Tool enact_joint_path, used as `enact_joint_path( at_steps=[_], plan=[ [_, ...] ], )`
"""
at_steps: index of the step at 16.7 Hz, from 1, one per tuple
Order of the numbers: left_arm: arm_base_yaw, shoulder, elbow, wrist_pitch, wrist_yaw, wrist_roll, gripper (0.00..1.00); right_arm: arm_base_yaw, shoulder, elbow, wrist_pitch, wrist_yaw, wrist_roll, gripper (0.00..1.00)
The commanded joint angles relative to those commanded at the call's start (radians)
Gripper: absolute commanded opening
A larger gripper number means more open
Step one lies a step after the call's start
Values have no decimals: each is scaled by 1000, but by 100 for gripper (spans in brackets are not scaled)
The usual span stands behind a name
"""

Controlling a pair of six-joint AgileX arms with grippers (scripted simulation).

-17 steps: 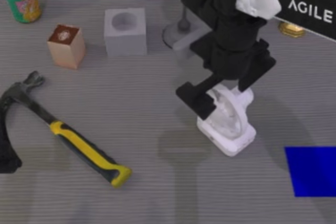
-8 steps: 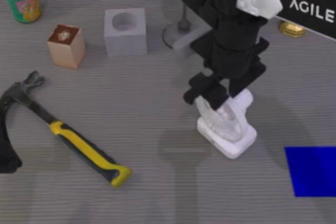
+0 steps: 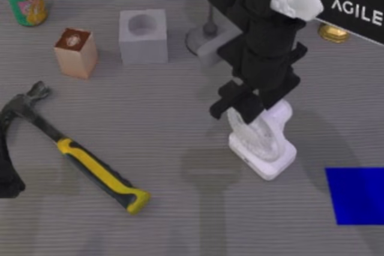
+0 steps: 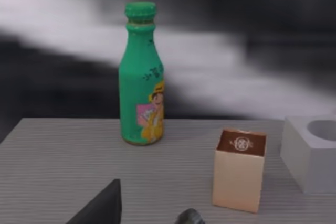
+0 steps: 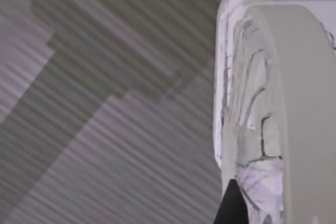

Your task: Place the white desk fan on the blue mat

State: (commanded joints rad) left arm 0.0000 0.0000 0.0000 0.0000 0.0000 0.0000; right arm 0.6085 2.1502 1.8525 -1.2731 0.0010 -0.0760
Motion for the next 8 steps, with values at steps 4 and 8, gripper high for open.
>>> enact_joint_path(
  at_steps=[4,8],
  plan=[
    [0,0,0,0,0,0,100,-4,-8,2,-1,1,0,0],
    [0,0,0,0,0,0,100,-2,-1,80,-74,1,2,0]
  ],
)
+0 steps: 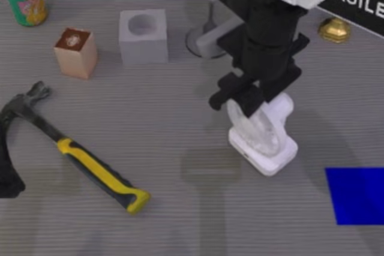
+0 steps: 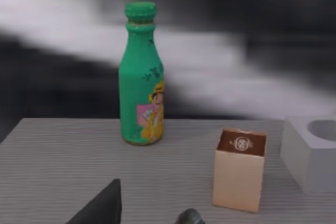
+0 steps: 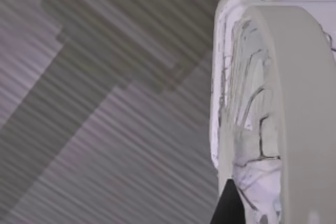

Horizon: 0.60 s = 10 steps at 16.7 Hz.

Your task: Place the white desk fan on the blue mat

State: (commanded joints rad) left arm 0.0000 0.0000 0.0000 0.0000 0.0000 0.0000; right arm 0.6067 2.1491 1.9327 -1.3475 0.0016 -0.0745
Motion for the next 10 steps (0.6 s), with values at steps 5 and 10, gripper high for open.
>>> enact_joint_path(
  at_steps=[5,10],
  plan=[
    [0,0,0,0,0,0,100,6,6,139,-131,0,-3,0],
    [0,0,0,0,0,0,100,-2,-2,128,-130,0,-14,0]
  ],
)
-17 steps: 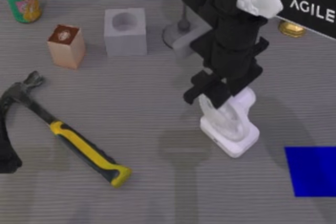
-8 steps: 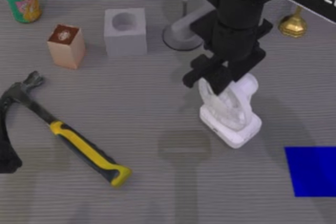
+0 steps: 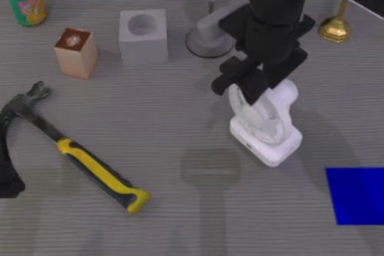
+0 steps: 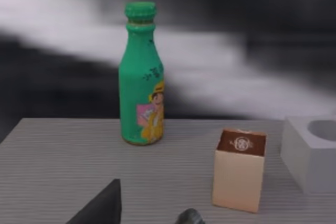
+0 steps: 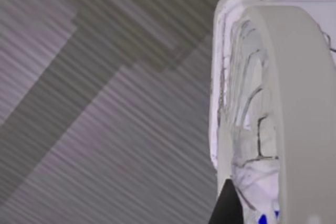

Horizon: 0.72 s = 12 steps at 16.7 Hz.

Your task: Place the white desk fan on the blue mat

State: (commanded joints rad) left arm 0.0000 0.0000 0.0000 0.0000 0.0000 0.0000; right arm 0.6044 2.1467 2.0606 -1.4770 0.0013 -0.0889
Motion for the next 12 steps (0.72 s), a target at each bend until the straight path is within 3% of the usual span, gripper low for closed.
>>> enact_joint_path(
  at_steps=[5,12],
  plan=[
    [0,0,0,0,0,0,100,-60,-94,-126,-1,-4,-213,0],
    [0,0,0,0,0,0,100,-213,-366,-433,30,-14,-795,0]
  ],
)
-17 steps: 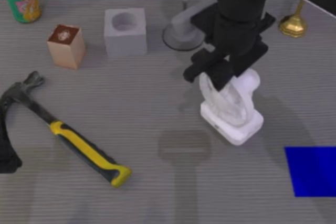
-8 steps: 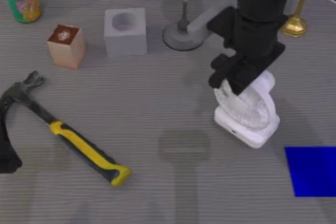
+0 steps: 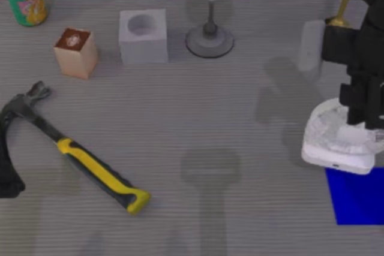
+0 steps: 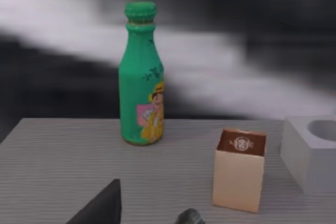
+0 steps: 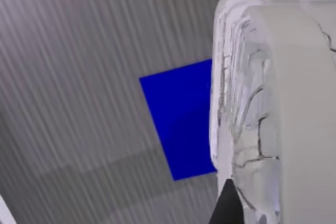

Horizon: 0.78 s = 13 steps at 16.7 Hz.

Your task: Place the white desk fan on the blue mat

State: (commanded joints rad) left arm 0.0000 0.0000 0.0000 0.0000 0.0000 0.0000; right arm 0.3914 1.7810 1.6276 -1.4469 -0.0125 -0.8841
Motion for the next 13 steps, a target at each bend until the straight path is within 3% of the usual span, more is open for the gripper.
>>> enact_joint_path(
  at_steps=[6,13],
  plan=[
    [0,0,0,0,0,0,100,-112,-205,-243,29,-6,-375,0],
    [0,0,0,0,0,0,100,-126,-234,-281,31,-7,-424,0]
  ],
)
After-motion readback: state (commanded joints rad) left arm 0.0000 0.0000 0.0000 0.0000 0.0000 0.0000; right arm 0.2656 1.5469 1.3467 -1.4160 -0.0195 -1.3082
